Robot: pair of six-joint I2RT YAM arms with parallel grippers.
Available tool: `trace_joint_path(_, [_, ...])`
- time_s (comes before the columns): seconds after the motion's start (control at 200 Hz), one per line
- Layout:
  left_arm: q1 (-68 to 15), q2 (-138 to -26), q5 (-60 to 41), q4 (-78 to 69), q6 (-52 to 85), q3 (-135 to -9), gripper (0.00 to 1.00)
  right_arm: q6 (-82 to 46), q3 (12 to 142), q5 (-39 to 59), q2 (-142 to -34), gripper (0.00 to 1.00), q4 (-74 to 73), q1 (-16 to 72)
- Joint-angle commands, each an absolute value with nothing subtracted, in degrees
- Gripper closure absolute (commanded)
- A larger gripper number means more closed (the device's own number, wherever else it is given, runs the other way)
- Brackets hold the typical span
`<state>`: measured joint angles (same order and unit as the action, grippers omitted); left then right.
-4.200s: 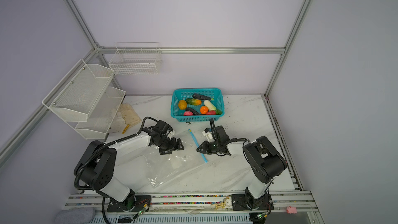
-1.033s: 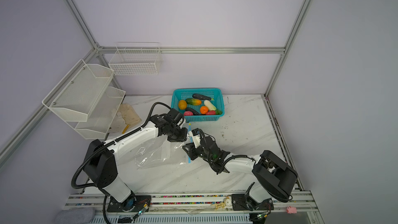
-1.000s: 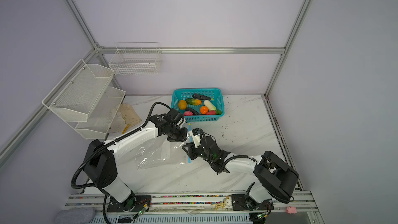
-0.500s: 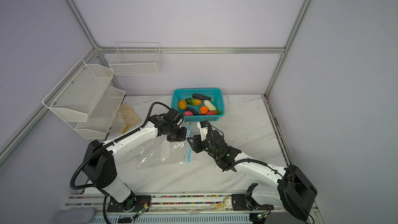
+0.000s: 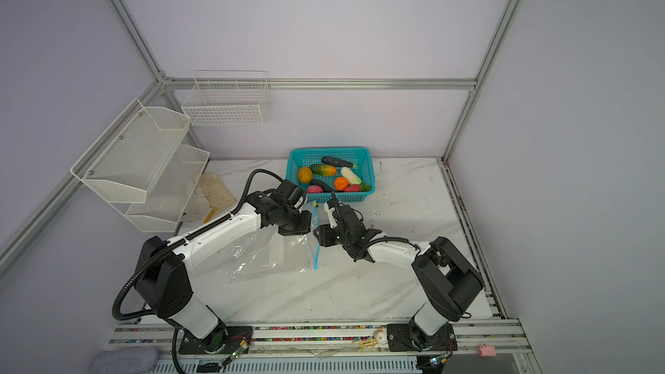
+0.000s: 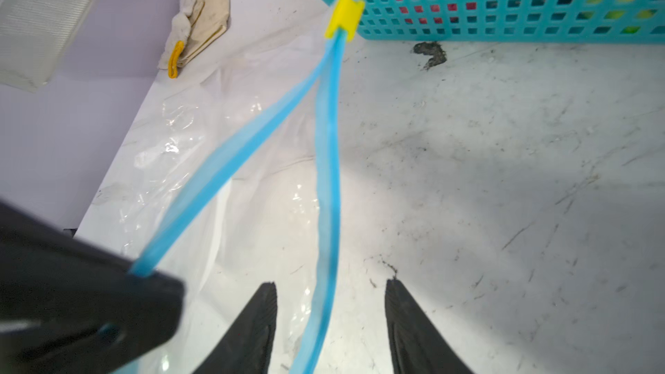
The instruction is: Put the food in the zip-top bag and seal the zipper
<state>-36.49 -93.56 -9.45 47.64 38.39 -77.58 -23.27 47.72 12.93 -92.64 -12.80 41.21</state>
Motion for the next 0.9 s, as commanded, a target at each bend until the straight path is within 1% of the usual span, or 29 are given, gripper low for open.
trace_joint_path(0.0, [-36.3,-91.02,-8.7,46.58,39.26,-79.81,1.0,-21.81,49.46,14.55,-95.69,0.48,-12.54,39.19])
trace_joint_path(0.255, [-36.21,-90.34,-8.16,47.93,39.4,-80.66,1.0,-21.63,50.4,14.61,-100.08,0.48,-13.09,36.76])
trace_joint_path(0.53, [-36.12,-91.78,-8.58,49.05,38.67,-82.46,1.0,-20.74,51.93,15.04,-101.24,0.47,-12.95,36.66])
trace_joint_path(0.715, [-35.61,-93.03,-8.61,49.05,38.52,-82.6,1.0,-20.84,51.69,16.26,-97.38,0.44,-10.2,36.65])
trace_joint_path(0.895, [-35.33,-93.84,-8.95,48.96,38.5,-82.79,1.0,-20.11,51.54,15.06,-92.09,0.41,-6.14,35.98])
